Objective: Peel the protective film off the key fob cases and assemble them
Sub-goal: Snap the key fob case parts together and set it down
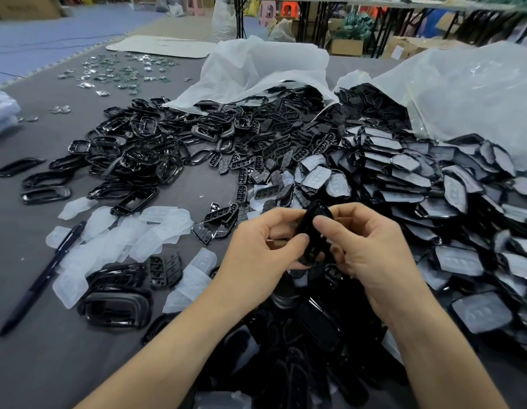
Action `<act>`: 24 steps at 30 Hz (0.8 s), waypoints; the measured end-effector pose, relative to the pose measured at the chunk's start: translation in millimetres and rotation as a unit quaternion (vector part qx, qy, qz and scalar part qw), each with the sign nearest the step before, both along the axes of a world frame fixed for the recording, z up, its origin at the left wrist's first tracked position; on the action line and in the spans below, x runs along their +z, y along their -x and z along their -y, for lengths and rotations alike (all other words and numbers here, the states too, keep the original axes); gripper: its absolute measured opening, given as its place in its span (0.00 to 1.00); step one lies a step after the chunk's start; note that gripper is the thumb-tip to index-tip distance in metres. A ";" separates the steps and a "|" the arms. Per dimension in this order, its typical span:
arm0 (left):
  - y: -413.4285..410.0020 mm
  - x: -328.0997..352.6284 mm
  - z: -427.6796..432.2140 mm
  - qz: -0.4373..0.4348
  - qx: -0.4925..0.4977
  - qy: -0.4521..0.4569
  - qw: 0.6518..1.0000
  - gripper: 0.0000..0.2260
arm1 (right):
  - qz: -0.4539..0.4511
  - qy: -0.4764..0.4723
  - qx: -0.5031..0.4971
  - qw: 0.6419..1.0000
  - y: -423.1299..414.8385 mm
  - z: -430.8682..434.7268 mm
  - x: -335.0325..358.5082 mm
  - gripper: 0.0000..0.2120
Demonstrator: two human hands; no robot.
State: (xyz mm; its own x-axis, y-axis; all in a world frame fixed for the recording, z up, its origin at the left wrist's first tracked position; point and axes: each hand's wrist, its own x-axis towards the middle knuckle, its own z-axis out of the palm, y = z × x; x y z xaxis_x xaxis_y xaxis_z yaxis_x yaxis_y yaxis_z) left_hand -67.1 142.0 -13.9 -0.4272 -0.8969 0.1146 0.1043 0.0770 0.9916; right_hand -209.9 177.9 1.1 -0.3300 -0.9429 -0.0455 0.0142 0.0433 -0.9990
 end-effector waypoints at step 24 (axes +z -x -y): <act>-2.9 -4.1 -3.3 0.126 0.010 0.052 0.991 0.07 | -0.073 0.017 0.012 0.997 -6.0 -0.2 2.0 0.08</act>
